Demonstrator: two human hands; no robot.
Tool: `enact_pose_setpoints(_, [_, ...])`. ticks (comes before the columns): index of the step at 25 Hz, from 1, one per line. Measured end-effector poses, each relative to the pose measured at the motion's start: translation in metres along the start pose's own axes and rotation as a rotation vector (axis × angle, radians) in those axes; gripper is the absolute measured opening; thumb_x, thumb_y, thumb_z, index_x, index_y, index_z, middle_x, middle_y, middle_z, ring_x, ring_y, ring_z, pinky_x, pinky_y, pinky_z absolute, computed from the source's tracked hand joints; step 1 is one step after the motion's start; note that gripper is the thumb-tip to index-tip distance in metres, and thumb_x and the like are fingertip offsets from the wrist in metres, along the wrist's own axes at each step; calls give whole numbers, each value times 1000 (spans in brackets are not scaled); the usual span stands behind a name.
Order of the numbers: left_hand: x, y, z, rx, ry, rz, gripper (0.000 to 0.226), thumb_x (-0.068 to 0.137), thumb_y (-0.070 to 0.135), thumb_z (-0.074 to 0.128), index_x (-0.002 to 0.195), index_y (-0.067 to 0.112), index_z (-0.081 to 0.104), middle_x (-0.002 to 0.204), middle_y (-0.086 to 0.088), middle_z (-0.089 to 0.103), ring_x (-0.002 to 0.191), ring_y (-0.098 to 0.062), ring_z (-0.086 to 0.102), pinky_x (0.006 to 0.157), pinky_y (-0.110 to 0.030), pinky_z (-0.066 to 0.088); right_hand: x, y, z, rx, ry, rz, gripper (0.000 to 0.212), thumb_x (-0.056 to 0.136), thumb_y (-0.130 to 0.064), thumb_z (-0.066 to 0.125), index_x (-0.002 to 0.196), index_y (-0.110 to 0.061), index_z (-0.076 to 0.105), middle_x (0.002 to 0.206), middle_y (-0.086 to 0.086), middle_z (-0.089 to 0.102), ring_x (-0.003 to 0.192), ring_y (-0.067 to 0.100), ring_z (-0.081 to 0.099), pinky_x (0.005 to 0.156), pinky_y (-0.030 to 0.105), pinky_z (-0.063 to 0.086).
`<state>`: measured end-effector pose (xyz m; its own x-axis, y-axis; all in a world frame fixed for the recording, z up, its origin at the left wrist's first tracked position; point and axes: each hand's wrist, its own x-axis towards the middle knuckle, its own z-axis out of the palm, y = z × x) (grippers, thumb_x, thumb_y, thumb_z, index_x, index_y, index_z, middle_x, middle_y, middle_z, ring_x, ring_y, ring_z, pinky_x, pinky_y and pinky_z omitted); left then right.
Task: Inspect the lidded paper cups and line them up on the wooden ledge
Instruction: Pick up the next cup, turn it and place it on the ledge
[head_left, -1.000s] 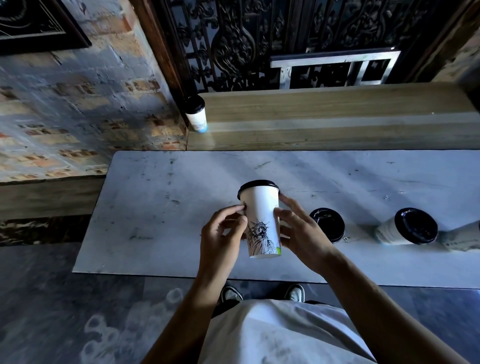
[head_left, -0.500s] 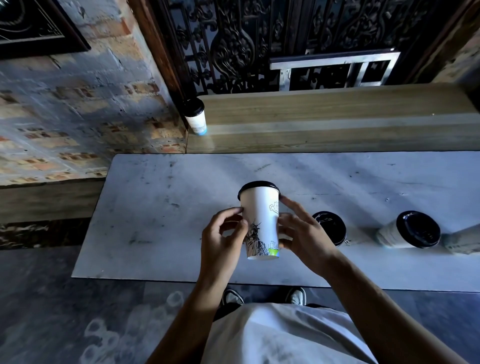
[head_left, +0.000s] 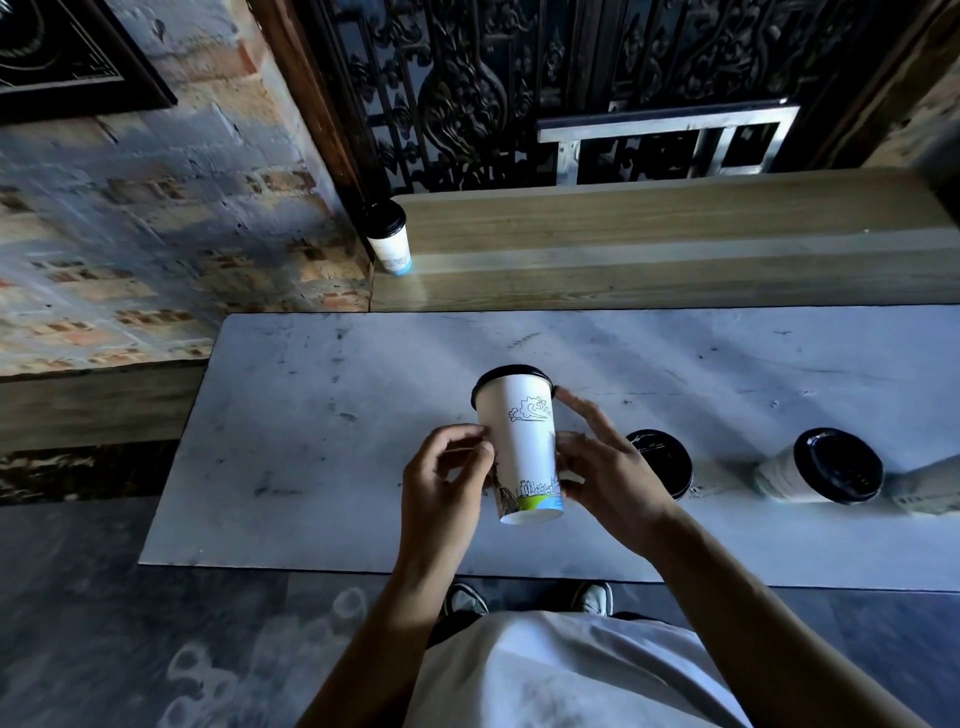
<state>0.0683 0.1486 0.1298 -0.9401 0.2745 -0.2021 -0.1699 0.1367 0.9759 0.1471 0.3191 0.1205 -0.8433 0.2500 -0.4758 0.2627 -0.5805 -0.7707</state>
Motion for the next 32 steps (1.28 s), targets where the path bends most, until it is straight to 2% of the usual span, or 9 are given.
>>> enact_pose_setpoints(5, [1,2,-1,5,-16,-12,14,79,29,71,89,39,75,93,9,80,88,-6,74,77,-27,60,3,1,-1,20,-12,-13,51,96,-5,55,138,-34,56,100,13,71,77,23,63,75,40,53])
enact_pose_setpoints(7, [2,2,-1,13,-19,-26,14,78,32,71,90,38,75,95,8,80,90,-8,75,84,-38,62,4,2,-1,37,1,-13,53,88,-9,62,137,-30,58,98,14,70,80,27,63,77,42,51])
enact_pose_setpoints(10, [3,0,-3,14,-30,-45,20,73,39,69,92,37,76,96,5,80,93,-14,75,92,-52,61,6,2,-1,34,7,-3,56,81,-13,67,134,-28,60,93,11,72,79,24,68,73,36,56])
enact_pose_setpoints(12, [4,-1,-3,32,-36,-35,23,73,39,68,94,36,75,97,5,80,95,-18,75,91,-55,61,6,2,0,40,11,5,56,79,-13,69,133,-28,61,93,11,71,79,24,70,68,35,57])
enact_pose_setpoints(15, [3,-2,-4,84,-31,-5,22,77,30,65,96,35,75,97,5,79,92,-19,75,86,-57,62,7,4,-1,75,-5,19,57,80,-12,70,134,-29,61,97,15,67,80,29,68,71,42,58])
enact_pose_setpoints(20, [5,-6,-6,140,-30,35,33,79,13,62,95,39,76,98,5,77,90,-17,74,77,-46,65,6,4,1,-33,17,18,66,76,-16,78,137,-30,58,108,21,61,92,33,67,78,45,57])
enact_pose_setpoints(24, [3,-4,-1,85,-15,-3,15,76,39,69,90,43,73,92,15,78,84,-3,73,68,-19,57,6,2,3,-56,35,-6,68,71,-23,82,135,-31,59,108,18,64,96,31,71,78,42,58])
enact_pose_setpoints(28, [3,-4,0,67,-23,-55,26,68,51,75,92,41,72,94,11,79,91,-10,75,81,-41,62,7,2,0,10,7,-10,52,84,-19,67,132,-38,61,98,15,70,83,25,68,73,35,56])
enact_pose_setpoints(32, [4,-3,0,28,-17,-99,27,68,46,73,91,33,75,94,9,81,89,-10,76,89,-52,62,8,6,-3,8,8,-49,56,80,-18,74,131,-39,61,94,6,75,84,22,73,76,36,58])
